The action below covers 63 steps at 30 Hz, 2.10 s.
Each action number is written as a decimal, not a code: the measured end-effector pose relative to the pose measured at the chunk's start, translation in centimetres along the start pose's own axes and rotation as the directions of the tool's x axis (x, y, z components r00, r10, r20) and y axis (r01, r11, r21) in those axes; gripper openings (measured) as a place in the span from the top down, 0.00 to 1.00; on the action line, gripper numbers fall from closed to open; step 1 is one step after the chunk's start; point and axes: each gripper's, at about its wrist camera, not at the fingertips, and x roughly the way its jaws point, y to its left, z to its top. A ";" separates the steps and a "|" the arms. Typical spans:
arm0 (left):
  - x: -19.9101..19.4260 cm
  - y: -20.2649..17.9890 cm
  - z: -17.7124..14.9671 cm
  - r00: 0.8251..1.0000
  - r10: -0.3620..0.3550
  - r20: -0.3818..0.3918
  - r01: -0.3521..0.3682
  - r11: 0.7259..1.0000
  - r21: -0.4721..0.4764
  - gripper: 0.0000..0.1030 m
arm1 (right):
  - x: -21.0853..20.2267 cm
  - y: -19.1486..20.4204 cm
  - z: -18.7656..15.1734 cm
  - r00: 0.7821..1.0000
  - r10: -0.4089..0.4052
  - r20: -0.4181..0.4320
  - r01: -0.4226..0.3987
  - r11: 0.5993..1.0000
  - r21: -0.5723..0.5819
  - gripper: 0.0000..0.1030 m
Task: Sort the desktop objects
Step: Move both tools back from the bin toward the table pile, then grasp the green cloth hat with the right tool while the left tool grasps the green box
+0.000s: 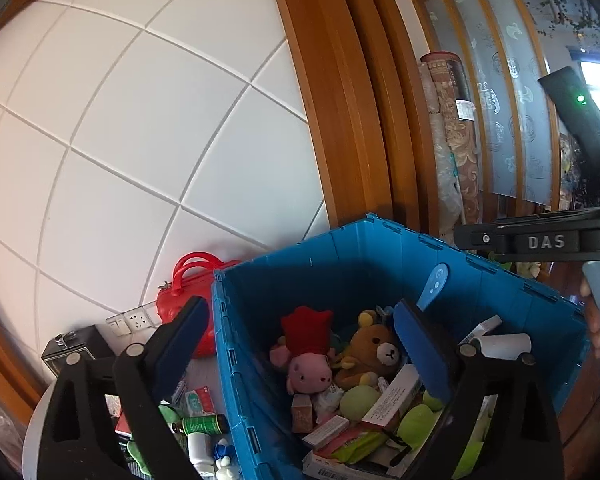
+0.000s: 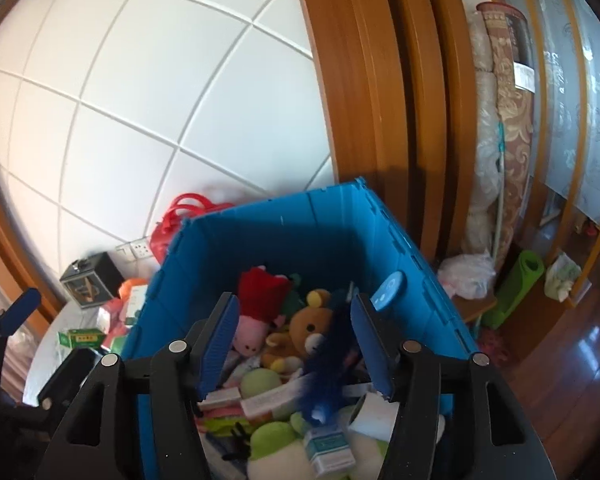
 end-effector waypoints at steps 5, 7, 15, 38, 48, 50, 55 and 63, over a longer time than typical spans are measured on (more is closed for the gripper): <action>-0.5 0.1 0.1 1.000 0.016 0.008 -0.016 1.000 -0.005 0.08 | -1.9 0.3 -0.6 0.998 0.038 0.042 -0.038 0.999 0.002 0.23; -0.8 0.1 0.0 1.000 0.020 0.012 -0.020 1.000 -0.010 0.08 | -2.7 0.4 -1.0 0.997 0.054 0.058 -0.055 0.998 0.009 0.19; -2.3 1.4 -1.1 0.999 0.038 0.017 -0.037 0.998 -0.045 0.08 | -6.2 1.0 -3.4 0.984 0.130 0.125 -0.135 0.990 0.036 0.09; -10.2 26.1 -18.0 0.955 0.297 -0.008 -0.295 0.945 -0.144 0.06 | -5.7 21.1 -11.3 0.966 0.218 0.140 -0.202 0.972 -0.123 0.01; -10.1 40.9 -26.5 0.907 0.392 -0.154 -0.411 0.905 -0.113 0.06 | 5.0 36.4 -17.2 0.948 0.315 -0.043 -0.317 0.925 -0.209 0.01; -9.5 42.1 -27.6 0.906 0.387 -0.172 -0.409 0.904 -0.124 0.06 | 7.7 37.9 -18.3 0.951 0.295 -0.090 -0.307 0.930 -0.200 0.01; -6.8 43.8 -30.4 0.901 0.356 -0.247 -0.399 0.904 -0.152 0.06 | 15.5 39.9 -21.5 0.936 0.276 -0.218 -0.321 0.924 -0.208 0.01; -2.6 45.6 -32.9 0.913 0.287 -0.289 -0.347 0.920 -0.183 0.06 | 30.4 43.7 -27.2 0.864 0.238 -0.444 -0.356 0.912 -0.204 0.01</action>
